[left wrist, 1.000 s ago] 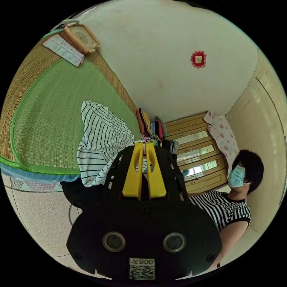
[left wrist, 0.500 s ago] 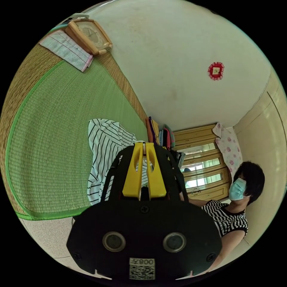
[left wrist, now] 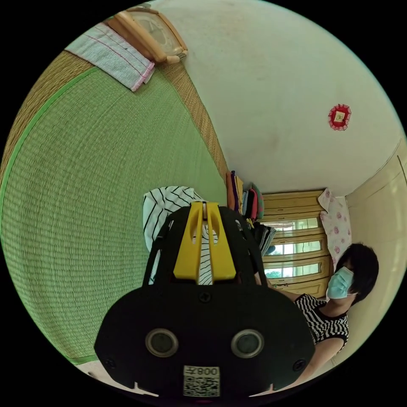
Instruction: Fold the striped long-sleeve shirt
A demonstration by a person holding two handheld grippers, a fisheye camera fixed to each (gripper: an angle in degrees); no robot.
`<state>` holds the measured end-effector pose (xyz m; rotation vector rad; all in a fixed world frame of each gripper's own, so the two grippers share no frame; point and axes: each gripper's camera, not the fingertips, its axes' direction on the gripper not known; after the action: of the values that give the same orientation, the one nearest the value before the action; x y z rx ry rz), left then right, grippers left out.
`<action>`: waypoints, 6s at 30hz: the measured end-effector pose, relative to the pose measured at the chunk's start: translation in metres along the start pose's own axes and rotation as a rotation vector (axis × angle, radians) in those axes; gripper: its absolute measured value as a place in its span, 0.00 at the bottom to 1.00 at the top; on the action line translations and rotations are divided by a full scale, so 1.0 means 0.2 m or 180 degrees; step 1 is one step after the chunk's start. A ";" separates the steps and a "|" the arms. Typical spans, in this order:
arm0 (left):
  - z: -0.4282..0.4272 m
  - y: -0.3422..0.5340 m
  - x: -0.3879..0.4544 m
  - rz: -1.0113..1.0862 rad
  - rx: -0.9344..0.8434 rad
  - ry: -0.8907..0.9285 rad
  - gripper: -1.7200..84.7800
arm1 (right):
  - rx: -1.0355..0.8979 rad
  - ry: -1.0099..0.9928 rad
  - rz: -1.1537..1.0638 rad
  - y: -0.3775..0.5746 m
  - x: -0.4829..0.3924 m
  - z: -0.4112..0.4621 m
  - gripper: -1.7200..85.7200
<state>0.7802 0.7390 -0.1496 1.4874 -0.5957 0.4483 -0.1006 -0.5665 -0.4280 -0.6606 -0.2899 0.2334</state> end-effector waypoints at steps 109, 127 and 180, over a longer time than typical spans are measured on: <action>2.69 -0.35 1.64 0.2426 -0.1676 -0.2009 0.03 | 0.0228 0.1627 -0.0355 0.09 -0.42 0.22 0.04; 2.30 -0.41 1.51 0.2227 -0.1557 -0.1875 0.03 | 0.0264 0.1394 -0.0263 0.15 -0.20 0.14 0.05; -0.31 0.56 1.08 -0.0050 -0.0570 -0.1839 0.04 | -0.0370 0.0853 0.0052 1.34 -0.05 0.30 0.03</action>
<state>0.8863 0.7880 0.0727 1.4445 -1.0470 -0.0604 -0.1625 -0.3314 -0.5543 -0.8002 -0.0410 0.1418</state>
